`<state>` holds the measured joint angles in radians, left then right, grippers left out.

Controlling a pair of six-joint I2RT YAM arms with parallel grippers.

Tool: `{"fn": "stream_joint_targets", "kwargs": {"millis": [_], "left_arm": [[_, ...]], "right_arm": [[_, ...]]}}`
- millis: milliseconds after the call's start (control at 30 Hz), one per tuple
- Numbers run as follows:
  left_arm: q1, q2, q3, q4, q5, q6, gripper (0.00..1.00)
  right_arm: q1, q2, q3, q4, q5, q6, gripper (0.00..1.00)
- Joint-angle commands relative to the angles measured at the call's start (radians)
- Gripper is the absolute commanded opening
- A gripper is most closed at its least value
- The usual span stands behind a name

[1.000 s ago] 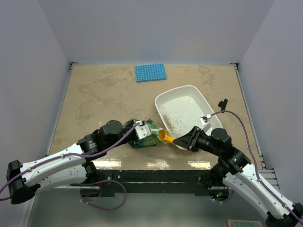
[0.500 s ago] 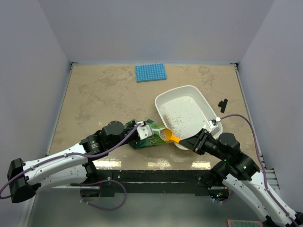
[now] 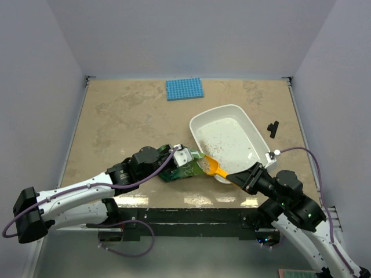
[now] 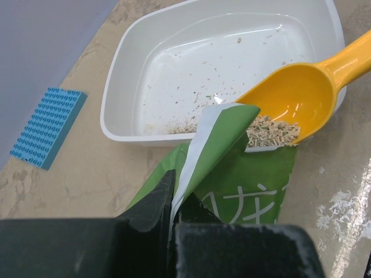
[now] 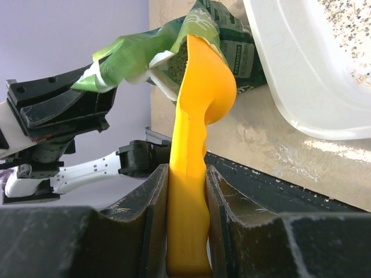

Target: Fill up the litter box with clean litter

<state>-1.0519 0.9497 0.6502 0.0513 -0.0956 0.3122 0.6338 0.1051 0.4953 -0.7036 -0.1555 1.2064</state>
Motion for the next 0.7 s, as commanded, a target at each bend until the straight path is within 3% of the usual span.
{"fn": "stream_joint_targets", "kwargs": {"millis": [0,667], "left_arm": [[0.013,0.066,0.052,0.021,-0.027,-0.047,0.00],[0.139,0.150,0.124,0.107,0.028,-0.047,0.00]], "right_arm": [[-0.003,-0.030,0.057,-0.063,0.053,0.033,0.00],[-0.003,-0.102,0.160,-0.233,0.234,0.119,0.00]]}}
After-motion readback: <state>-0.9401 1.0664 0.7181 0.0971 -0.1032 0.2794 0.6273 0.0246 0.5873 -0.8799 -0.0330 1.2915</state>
